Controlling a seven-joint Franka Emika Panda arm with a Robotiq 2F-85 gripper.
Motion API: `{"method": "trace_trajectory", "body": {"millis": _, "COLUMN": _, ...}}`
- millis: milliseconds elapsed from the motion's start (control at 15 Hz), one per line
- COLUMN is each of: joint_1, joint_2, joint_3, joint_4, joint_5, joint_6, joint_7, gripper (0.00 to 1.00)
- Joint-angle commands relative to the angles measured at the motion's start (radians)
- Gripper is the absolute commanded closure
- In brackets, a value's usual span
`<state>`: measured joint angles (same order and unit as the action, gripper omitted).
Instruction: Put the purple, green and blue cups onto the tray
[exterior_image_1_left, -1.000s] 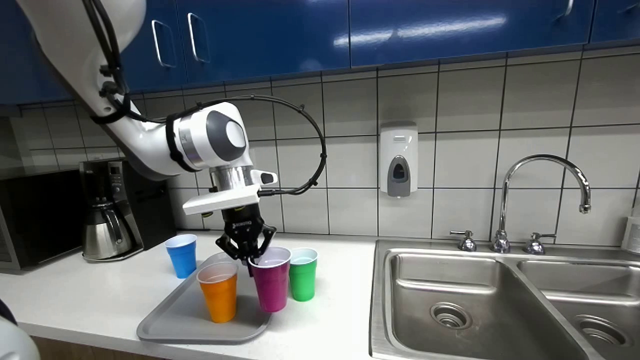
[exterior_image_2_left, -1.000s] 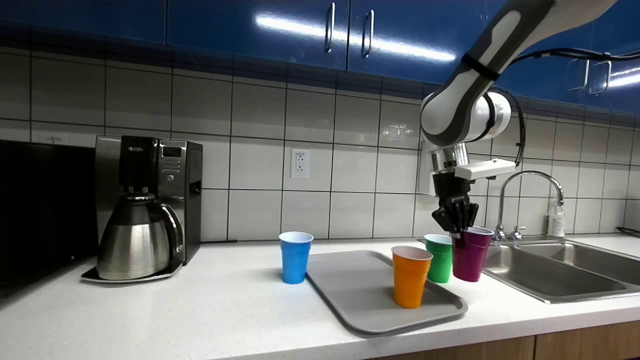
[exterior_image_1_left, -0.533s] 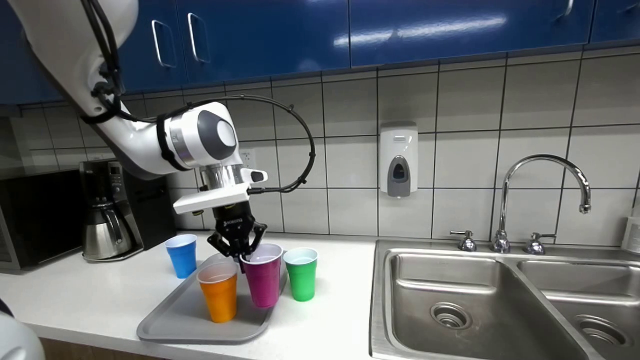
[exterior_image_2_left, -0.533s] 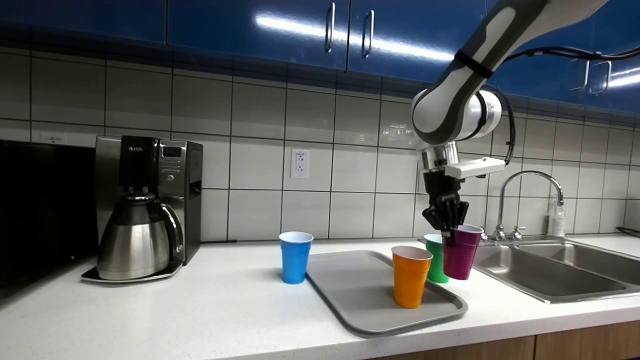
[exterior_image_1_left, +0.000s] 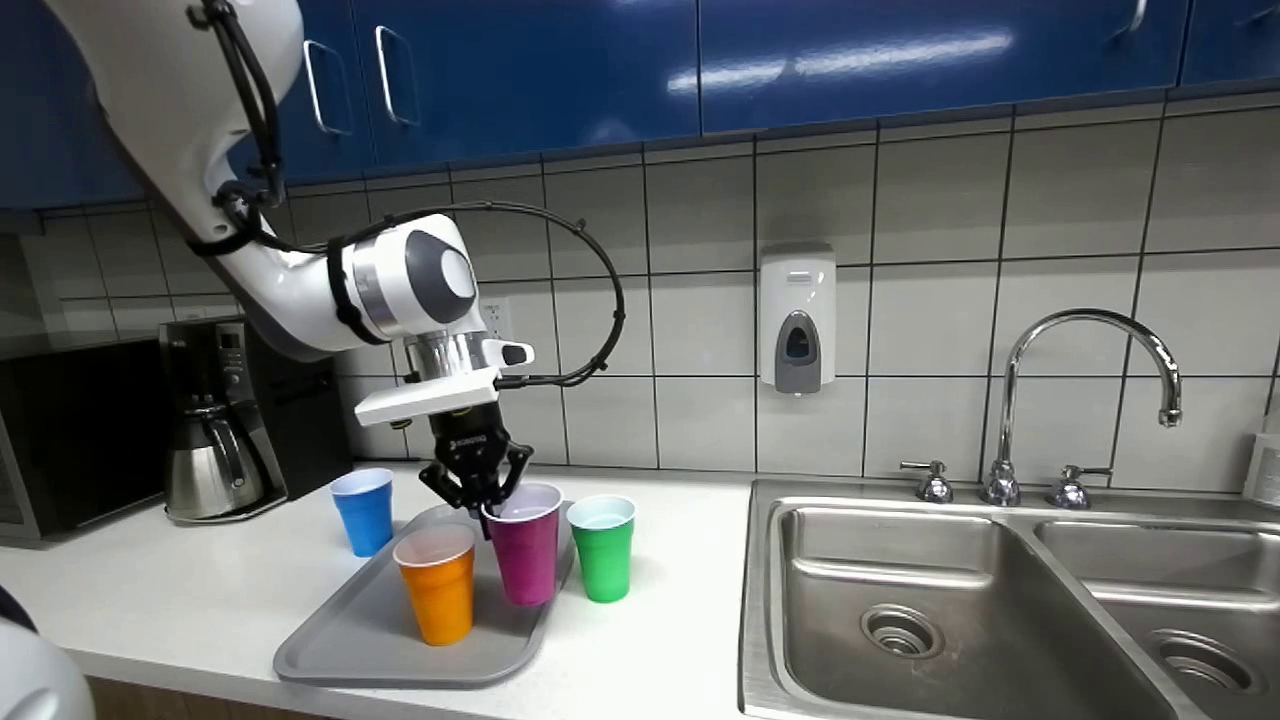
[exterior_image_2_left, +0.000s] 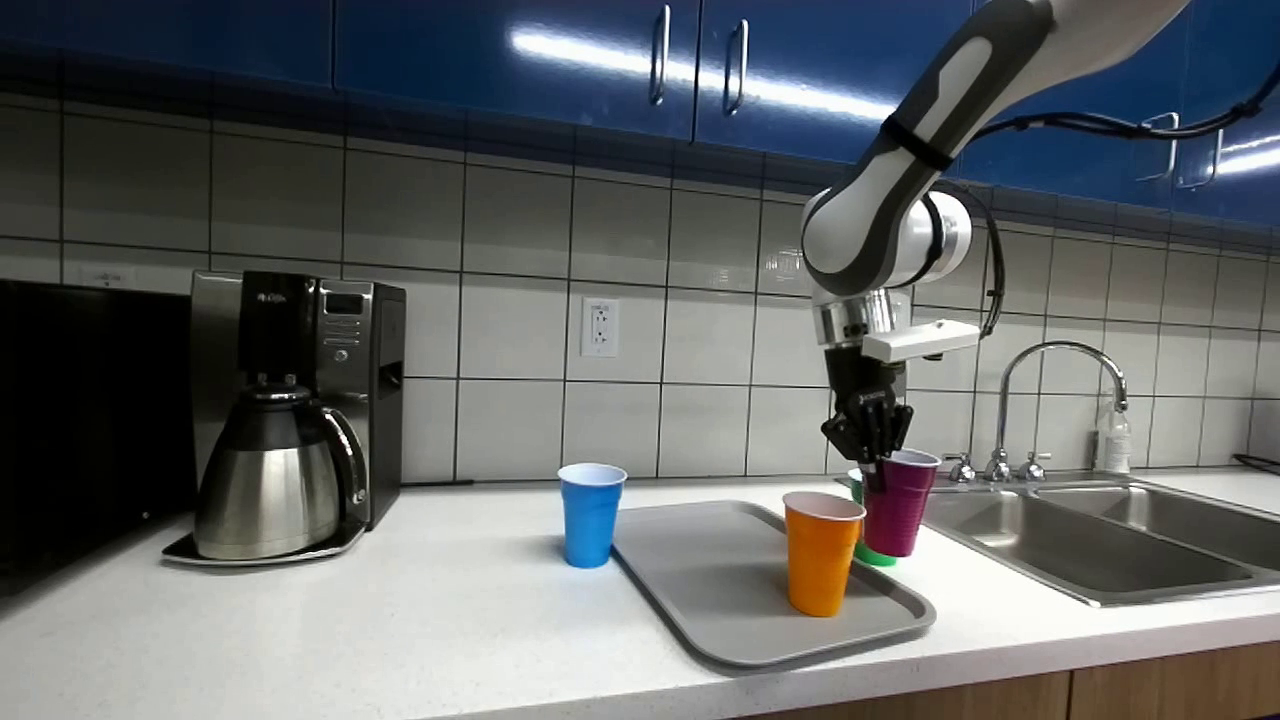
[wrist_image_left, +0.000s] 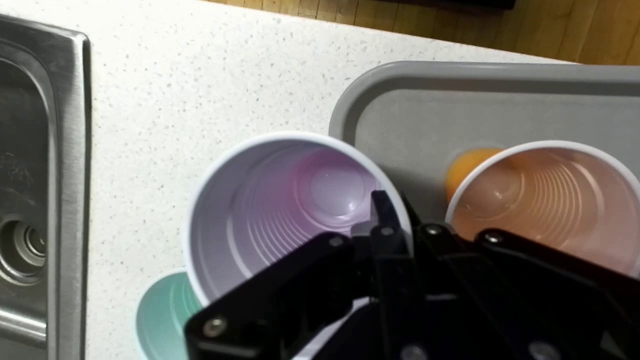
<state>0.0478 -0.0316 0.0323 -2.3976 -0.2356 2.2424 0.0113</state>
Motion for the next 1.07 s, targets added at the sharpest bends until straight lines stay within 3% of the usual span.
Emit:
{"method": "trace_trajectory", "body": {"millis": 0, "joint_1": 0.004, "joint_2": 0.076, "joint_3": 0.010, "joint_4": 0.082, "joint_5": 0.002, "joint_6": -0.013, "joint_7": 0.030, "gripper": 0.99}}
{"method": "trace_trajectory", "body": {"millis": 1000, "joint_1": 0.087, "joint_2": 0.251, "joint_3": 0.021, "joint_4": 0.257, "joint_5": -0.021, "joint_6": -0.027, "joint_7": 0.112, "gripper": 0.99}}
